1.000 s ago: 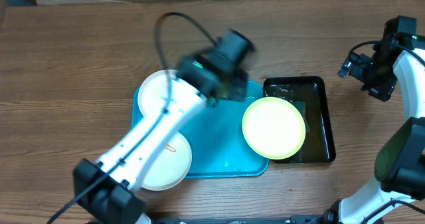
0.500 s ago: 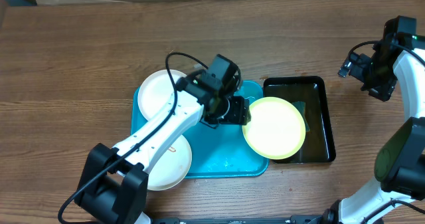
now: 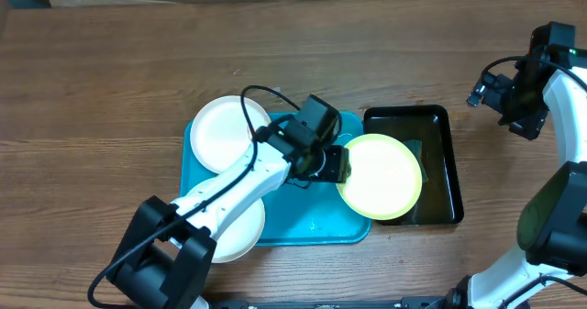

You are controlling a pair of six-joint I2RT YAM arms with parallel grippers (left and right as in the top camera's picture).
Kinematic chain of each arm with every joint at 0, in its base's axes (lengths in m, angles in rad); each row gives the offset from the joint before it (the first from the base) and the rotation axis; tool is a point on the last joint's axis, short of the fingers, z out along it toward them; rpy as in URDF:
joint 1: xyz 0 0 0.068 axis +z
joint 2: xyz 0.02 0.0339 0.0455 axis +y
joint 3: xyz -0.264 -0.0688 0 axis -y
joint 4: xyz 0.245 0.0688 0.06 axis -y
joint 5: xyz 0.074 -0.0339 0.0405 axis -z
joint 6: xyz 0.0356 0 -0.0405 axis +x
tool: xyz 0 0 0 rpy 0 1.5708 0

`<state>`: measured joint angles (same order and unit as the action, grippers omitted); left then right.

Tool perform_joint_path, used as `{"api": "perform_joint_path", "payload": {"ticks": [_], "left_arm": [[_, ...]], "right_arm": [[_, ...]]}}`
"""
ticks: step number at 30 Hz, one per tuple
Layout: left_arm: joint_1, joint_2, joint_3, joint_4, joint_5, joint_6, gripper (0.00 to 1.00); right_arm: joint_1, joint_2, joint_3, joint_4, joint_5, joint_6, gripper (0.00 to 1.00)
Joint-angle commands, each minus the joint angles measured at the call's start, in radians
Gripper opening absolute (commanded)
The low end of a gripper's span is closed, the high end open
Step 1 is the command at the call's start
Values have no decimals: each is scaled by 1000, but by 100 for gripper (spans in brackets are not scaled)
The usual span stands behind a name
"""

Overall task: Clean dirty plates on tray and stack at the side
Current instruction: 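Carry yellow plate left and set it on table beside tray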

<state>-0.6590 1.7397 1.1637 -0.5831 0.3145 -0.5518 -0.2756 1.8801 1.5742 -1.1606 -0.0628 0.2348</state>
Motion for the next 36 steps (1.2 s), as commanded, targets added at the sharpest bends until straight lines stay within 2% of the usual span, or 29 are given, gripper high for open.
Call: {"api": "perform_joint_path", "payload": {"ticks": [1,5,8,11,16,17,18,19,24,29,36], "left_arm": [[-34,-6,-12,14,-75,-27,56],[-60,-6,-16,5,-191,-64,52],[-61,-6,-16,5,-196,-68,50],[-63,0,-17,5,-194,-70,40],[-82,42,-17,16,-195,-74,37],[-83,55,-17,21,-193,-74,32],[-82,61,-17,27,-191,-78,13],[-81,66,-16,34,-186,-77,4],[-37,34,13,2,-183,-76,4],[114,-77,107,-104,-184,-60,4],[485,-247,163,-202,-188,-23,4]], "right_arm": [[-2,-22,-3,4,9,1,100],[-2,-22,-3,4,9,1,100],[-2,-22,-3,4,9,0,100],[-2,-22,-3,4,9,0,100],[-2,-22,-3,4,9,0,100],[-2,-22,-3,4,9,0,100],[-2,-22,-3,4,9,0,100],[-2,-22,-3,4,9,0,100],[-2,-22,-3,4,9,0,100],[-2,-22,-3,4,9,0,100],[-2,-22,-3,4,9,0,100]]}}
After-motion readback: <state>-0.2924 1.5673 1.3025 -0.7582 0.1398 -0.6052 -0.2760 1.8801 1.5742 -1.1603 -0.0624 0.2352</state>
